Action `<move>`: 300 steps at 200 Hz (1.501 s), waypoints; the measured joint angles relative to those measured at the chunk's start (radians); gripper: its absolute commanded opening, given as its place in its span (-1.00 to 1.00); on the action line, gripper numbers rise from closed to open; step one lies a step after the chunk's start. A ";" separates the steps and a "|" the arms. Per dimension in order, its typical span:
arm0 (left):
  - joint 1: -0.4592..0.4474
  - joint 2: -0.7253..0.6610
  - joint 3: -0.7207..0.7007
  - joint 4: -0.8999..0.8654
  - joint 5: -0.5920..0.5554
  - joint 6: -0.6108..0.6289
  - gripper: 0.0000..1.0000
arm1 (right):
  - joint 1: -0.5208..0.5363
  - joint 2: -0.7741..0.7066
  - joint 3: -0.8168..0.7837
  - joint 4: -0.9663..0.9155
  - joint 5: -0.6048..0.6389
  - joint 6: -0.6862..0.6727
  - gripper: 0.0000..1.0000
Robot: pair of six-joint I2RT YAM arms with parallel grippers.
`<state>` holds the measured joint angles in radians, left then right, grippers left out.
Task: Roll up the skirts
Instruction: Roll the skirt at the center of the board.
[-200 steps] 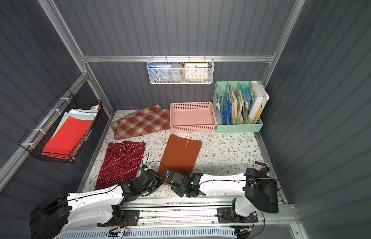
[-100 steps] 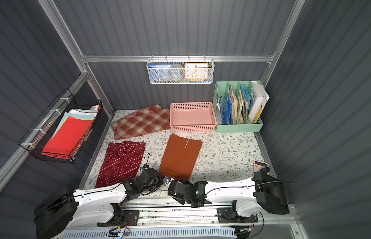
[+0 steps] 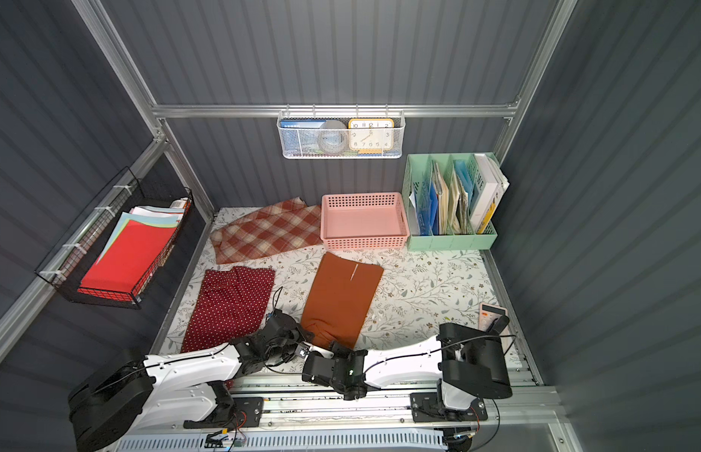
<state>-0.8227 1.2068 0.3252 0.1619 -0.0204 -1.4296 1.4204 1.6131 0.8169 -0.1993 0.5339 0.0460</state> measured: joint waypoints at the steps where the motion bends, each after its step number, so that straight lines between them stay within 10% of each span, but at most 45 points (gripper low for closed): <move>1: 0.000 0.000 0.000 0.000 0.000 0.000 -1.00 | 0.000 0.002 0.001 0.000 0.001 0.000 0.24; 92: 0.042 -0.031 -0.006 -0.026 -0.033 0.002 -1.00 | -0.034 0.117 0.071 0.035 0.029 -0.036 0.13; 201: 0.068 -0.031 -0.013 -0.022 -0.048 0.002 -1.00 | -0.093 0.137 0.090 0.068 -0.166 -0.047 -0.80; 256: 0.069 -0.031 -0.015 0.007 -0.042 0.002 -1.00 | -0.139 0.078 0.048 0.108 -0.301 -0.058 -0.07; 300: 0.030 -0.056 -0.030 0.008 0.054 0.029 -1.00 | -0.268 0.056 0.020 0.090 -0.232 0.046 0.05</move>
<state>-0.7925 1.1507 0.2955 0.1696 0.0338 -1.4002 1.1526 1.6691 0.8371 -0.1097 0.3016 0.0921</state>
